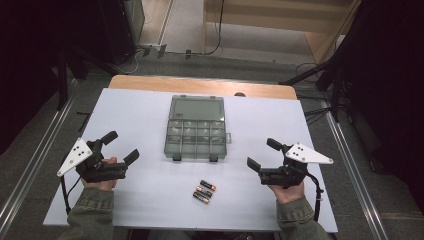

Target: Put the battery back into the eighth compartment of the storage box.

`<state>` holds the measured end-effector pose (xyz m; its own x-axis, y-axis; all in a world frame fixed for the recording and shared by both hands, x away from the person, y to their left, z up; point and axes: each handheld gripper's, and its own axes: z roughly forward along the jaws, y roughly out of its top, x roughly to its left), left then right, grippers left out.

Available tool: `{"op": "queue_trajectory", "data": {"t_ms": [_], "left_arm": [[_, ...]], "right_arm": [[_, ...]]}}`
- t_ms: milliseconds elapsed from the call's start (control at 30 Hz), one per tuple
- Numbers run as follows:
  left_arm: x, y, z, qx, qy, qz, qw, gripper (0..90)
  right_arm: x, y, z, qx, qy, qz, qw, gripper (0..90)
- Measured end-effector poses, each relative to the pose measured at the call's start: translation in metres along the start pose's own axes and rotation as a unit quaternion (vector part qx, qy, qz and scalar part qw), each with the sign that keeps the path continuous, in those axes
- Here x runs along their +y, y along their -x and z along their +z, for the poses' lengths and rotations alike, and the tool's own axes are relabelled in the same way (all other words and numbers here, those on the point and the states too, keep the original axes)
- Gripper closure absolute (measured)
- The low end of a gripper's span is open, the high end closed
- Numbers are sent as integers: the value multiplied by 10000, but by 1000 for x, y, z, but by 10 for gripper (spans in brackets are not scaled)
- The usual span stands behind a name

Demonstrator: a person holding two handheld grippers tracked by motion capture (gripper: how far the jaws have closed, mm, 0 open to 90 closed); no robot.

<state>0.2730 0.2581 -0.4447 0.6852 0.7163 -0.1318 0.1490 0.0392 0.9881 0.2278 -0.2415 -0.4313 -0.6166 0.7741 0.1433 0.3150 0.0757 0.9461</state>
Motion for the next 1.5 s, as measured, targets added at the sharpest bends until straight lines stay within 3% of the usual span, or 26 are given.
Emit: {"op": "queue_trajectory", "data": {"t_ms": [267,833,867,967,1033,1100,1133,1233,1267,1300,1367,1400,1500], "left_arm": [[0,0,-1,-7,3,-9,10000,0],[0,-1,-1,-3,-17,9,10000,0],[0,-1,-1,-6,-18,14,10000,0],[0,-1,0,-4,-8,7,10000,0],[0,-1,0,-3,-11,9,10000,0],[0,-1,0,-3,-14,12,10000,0],[0,-1,0,-4,-21,23,10000,0],[0,-1,0,3,-21,12,10000,0],[0,-1,0,3,-25,17,10000,0],[0,-1,0,2,-21,16,10000,0],[0,-1,0,0,-21,20,10000,0],[0,-1,0,-2,-22,24,10000,0],[0,-1,0,-5,-28,25,10000,0]], "right_arm": [[8,-20,18,43,-426,-404,9983,36],[15,-42,47,481,-1099,-592,9910,44],[15,-46,51,538,-1251,-655,9885,48],[15,-49,55,549,-1357,-720,9866,48],[15,-53,59,574,-1518,-792,9836,48],[15,-58,66,579,-1807,-865,9780,55],[15,-58,66,579,-1807,-865,9780,55],[15,-62,72,644,-2084,-901,9718,71],[15,-66,77,673,-2253,-952,9673,74],[15,-66,77,673,-2253,-952,9673,74],[15,-70,82,699,-2423,-997,9625,74],[15,-70,82,699,-2423,-997,9625,74],[13,-74,88,734,-2615,-1038,9568,79]]}}
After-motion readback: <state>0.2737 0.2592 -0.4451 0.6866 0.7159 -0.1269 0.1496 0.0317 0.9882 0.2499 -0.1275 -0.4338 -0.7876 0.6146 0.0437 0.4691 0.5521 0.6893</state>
